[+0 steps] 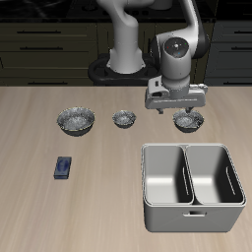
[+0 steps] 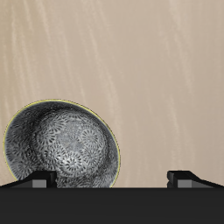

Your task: Place the middle-sized bowl in the left side of the drainer

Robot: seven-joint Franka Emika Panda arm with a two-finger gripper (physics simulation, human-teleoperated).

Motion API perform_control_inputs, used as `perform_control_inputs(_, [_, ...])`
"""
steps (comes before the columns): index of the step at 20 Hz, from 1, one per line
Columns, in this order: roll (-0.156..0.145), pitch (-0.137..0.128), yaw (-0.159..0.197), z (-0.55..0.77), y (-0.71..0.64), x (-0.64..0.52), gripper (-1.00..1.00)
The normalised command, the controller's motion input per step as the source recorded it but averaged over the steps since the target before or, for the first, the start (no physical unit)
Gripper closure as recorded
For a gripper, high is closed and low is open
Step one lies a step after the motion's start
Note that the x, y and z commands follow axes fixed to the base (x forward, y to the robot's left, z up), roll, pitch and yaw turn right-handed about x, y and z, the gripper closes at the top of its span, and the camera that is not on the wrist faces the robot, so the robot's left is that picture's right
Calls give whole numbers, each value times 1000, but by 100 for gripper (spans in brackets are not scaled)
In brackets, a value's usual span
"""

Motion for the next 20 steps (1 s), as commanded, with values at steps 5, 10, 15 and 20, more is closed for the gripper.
perform_control_inputs(5, [7, 24, -6, -171, 52, -27, -100])
perform_control_inputs(10, [45, 2, -33, -150, 19, -49, -100])
perform_control_inputs(15, [-35, 13, 15, -144, -81, 15, 100])
perform_control_inputs(20, [-13, 12, -18, -44, -83, 8, 100])
